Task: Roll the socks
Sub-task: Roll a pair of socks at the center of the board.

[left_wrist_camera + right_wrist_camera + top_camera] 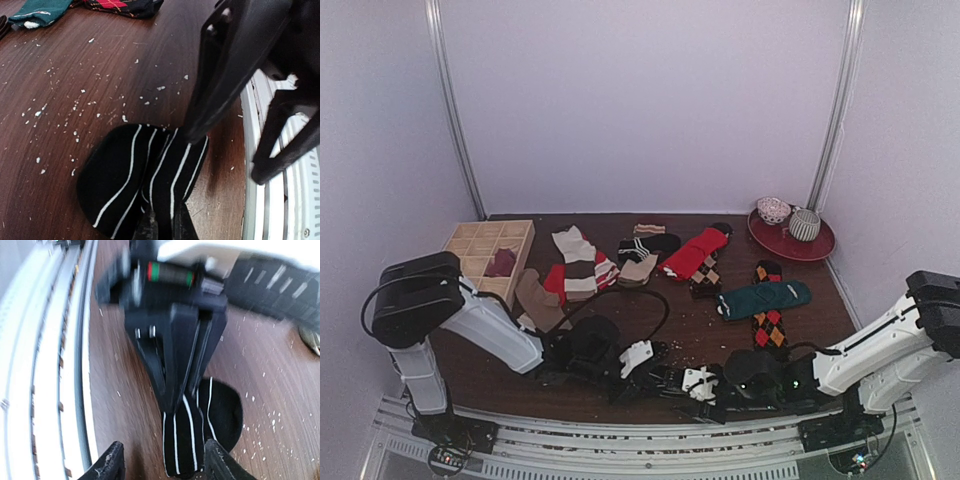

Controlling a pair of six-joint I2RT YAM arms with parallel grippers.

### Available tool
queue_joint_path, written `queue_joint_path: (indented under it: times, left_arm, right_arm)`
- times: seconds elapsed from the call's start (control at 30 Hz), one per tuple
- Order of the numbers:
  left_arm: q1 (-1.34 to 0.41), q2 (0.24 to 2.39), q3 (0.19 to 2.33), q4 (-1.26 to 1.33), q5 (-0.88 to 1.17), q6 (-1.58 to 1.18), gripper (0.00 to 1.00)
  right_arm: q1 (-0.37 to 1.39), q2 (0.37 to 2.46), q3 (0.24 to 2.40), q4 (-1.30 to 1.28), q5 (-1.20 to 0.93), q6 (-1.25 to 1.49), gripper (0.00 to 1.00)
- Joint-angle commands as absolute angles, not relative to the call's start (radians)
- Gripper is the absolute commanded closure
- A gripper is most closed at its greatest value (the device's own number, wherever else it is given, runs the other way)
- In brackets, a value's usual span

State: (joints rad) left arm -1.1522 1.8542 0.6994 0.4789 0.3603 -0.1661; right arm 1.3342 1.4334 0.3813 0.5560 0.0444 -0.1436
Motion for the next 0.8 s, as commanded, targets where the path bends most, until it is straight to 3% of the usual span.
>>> queue_joint_path:
  times: [0.0, 0.43, 0.5, 0.67, 0.77]
  left_arm:
    - [-1.146, 1.932, 0.66, 0.241, 0.383, -0.195, 1.0]
    - [-1.137, 1.954, 0.676, 0.218, 0.421, -0.178, 1.0]
    - [-1.137, 1.954, 0.676, 0.217, 0.422, -0.177, 1.0]
    - [-1.137, 1.956, 0.684, 0.221, 0.433, -0.162, 1.0]
    - [-1.137, 1.95, 0.69, 0.231, 0.422, -0.146, 0.99]
  right_arm:
    - [1.341, 1.467, 0.392, 0.542, 0.105, -0.226, 0.45]
    - [1.339, 1.506, 0.399, 0.577, 0.094, -0.258, 0.47]
    - [1.339, 1.529, 0.407, 0.582, 0.087, -0.252, 0.52]
    - [1.332, 1.588, 0.441, 0.538, 0.066, -0.183, 0.79]
    - [1.313, 1.597, 0.439, 0.532, 0.033, -0.095, 0.86]
